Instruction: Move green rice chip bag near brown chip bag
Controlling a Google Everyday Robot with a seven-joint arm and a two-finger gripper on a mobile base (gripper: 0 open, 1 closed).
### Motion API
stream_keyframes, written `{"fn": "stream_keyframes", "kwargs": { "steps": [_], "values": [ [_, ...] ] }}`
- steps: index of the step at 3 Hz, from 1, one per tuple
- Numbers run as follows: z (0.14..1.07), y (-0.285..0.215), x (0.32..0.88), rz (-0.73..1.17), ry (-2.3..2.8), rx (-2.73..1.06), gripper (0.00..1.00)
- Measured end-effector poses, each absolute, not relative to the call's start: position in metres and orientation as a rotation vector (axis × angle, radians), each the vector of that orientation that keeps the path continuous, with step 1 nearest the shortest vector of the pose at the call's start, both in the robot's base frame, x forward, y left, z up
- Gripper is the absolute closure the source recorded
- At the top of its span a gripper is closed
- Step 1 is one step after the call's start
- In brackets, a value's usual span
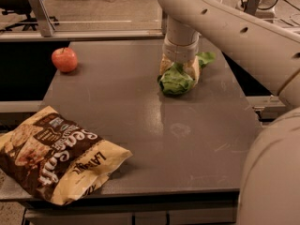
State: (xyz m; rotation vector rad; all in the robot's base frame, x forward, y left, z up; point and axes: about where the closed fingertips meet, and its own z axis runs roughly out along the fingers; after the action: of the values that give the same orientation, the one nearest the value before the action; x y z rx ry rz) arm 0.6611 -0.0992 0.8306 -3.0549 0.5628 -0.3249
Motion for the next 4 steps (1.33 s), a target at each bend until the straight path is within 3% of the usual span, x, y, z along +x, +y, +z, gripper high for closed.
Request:
{"fn": "stream_keyframes", "kwargs": {
  "steps": [2, 3, 4],
  "values": [
    [0.916, -0.076, 0.632, -0.645, 0.492, -2.891, 1.0],
    [0.95, -0.062, 0.612, -0.668, 0.422, -2.833, 1.0],
    [0.952, -0.048, 0.589, -0.546, 0.258, -2.864, 1.0]
  ]
}}
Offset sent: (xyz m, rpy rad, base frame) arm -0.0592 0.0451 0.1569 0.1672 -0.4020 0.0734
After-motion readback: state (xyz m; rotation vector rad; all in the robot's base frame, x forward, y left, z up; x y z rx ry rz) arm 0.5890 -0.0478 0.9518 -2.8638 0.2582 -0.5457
